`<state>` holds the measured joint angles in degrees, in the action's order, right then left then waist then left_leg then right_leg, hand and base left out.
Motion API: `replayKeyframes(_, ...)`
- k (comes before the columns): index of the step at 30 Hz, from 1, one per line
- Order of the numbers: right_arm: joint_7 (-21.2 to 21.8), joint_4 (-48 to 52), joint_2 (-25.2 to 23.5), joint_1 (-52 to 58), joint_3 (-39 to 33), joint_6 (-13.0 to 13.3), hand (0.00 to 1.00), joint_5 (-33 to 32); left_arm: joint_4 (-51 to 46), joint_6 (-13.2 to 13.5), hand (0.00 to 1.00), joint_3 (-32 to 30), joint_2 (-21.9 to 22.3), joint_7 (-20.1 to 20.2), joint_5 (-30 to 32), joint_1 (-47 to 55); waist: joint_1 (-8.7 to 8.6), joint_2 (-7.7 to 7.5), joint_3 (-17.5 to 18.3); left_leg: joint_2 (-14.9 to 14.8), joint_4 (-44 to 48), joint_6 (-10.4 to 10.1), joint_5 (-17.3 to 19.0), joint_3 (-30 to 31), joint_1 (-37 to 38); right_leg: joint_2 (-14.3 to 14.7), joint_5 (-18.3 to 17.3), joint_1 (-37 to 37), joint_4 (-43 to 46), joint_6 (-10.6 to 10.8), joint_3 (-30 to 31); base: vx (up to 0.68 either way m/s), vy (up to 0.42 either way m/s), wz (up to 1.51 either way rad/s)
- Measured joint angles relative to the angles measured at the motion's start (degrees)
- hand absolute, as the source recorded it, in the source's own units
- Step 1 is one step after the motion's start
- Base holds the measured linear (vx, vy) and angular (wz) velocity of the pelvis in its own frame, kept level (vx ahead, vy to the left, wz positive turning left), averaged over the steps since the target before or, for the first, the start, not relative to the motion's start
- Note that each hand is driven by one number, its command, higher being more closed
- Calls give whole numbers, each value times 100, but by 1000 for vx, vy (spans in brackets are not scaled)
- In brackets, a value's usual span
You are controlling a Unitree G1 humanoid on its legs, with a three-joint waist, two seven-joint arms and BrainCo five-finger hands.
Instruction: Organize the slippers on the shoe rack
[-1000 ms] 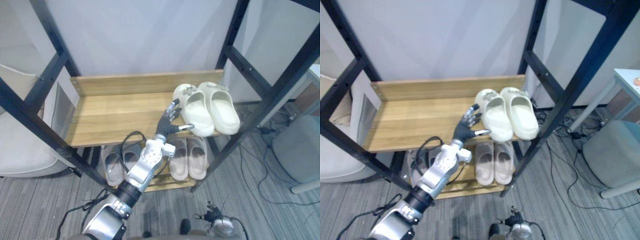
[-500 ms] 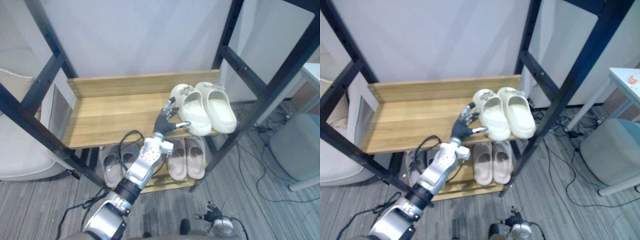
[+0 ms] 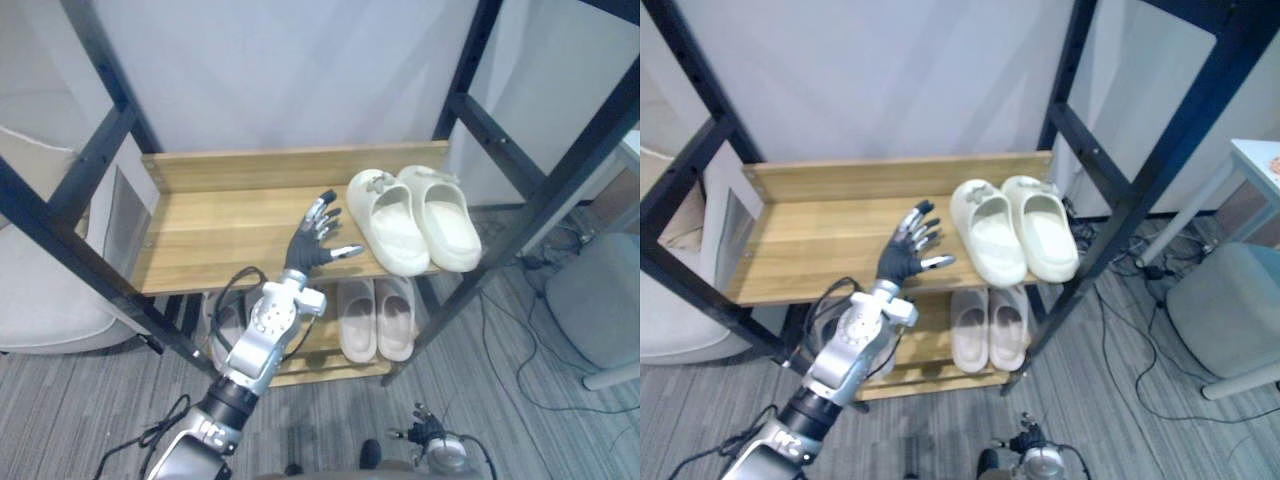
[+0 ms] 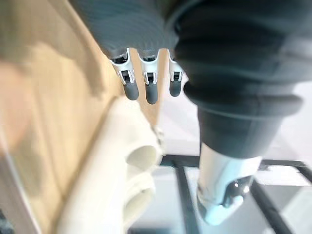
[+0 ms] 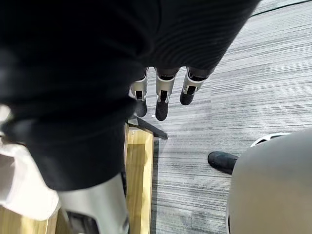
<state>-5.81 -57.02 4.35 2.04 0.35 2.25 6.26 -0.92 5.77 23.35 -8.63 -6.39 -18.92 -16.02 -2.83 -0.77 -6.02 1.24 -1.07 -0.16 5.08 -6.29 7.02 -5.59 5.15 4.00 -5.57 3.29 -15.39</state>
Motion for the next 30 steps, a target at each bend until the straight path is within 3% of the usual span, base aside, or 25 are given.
replayKeyframes(6,76,-11,28,11,55,1,0,6,-713,26,0,719,-219,558,-417,554,62,14,20,51,4,32,-20,168,5,-55,-33,87,2,32,-172,-22,6,15)
replayKeyframes(13,94,-29,76,16,215,5,0,42,-652,6,0,1027,-337,1085,-611,1818,155,79,63,45,18,35,-22,227,-4,-53,-67,107,30,30,-235,-13,-4,4)
replayKeyframes(21,84,-141,43,33,213,7,0,47,1500,-118,0,396,-321,1269,-308,2822,299,61,119,41,52,34,-21,227,-2,-52,-72,130,39,31,-248,-18,0,0)
replayKeyframes(24,64,-143,19,37,211,11,0,44,2414,-126,0,-46,-200,1203,90,2839,303,2,142,40,115,26,-5,225,-3,-53,-73,161,39,31,-248,-11,1,1)
replayKeyframes(30,12,-241,-13,59,141,71,0,36,4307,-121,0,-1241,66,623,1527,2744,323,-76,195,34,171,20,1,218,9,-53,-85,202,37,18,-253,-39,5,-1)
